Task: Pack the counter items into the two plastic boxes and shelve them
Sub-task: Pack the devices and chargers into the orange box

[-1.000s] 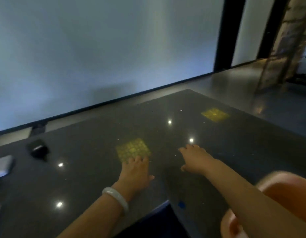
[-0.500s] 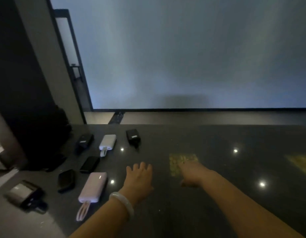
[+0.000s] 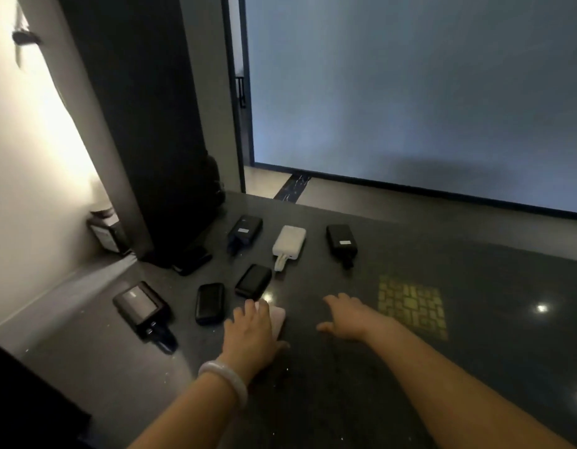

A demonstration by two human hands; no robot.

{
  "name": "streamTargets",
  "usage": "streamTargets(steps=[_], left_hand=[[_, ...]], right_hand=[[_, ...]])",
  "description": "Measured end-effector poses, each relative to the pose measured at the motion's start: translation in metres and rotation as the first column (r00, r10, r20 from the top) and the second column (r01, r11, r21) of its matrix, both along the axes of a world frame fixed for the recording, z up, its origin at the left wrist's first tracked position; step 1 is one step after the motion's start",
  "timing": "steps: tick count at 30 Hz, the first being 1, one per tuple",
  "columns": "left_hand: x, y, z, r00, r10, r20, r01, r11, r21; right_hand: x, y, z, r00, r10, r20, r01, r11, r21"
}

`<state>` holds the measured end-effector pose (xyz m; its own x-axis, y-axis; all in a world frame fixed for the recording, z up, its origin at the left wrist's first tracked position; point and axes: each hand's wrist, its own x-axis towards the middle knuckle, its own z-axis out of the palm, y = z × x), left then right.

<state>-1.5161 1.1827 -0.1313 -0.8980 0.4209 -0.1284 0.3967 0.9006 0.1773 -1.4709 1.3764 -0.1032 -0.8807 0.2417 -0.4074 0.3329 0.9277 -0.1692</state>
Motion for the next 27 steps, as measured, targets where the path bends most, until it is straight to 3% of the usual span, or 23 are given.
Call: streamTargets(steps=[6,14,20,24,27], left_hand=[[-0.002,0.005,-0.029,0.991,0.129,0.032,-0.131,0.989,0.071],[-0.019,0.063,-0.041,0.996,0.087,-0.009,-0.085,0.986,0.146],[-0.059,0.105,-0.048,0.997,0.056,-0.061,-0.045,0.985,0.167],[-0.078,0.119,-0.053,0.990,0.048,-0.134,-0.020,0.979,0.202],[-0.082,0.120,-0.060,0.983,0.037,-0.181,-0.003,0.983,0.182]], right_hand=[[-0.025,0.007,-0.016,0.998,-0.046,-0.037,0.045,0.998,-0.047],[-0.047,0.056,-0.030,0.982,-0.152,-0.116,0.145,0.987,-0.065],[-0.080,0.089,-0.038,0.927,-0.214,-0.309,0.204,0.977,-0.066],[-0.111,0.106,-0.037,0.799,-0.252,-0.547,0.298,0.954,-0.003],[-0.139,0.117,-0.040,0.801,-0.273,-0.533,0.350,0.936,0.046]])
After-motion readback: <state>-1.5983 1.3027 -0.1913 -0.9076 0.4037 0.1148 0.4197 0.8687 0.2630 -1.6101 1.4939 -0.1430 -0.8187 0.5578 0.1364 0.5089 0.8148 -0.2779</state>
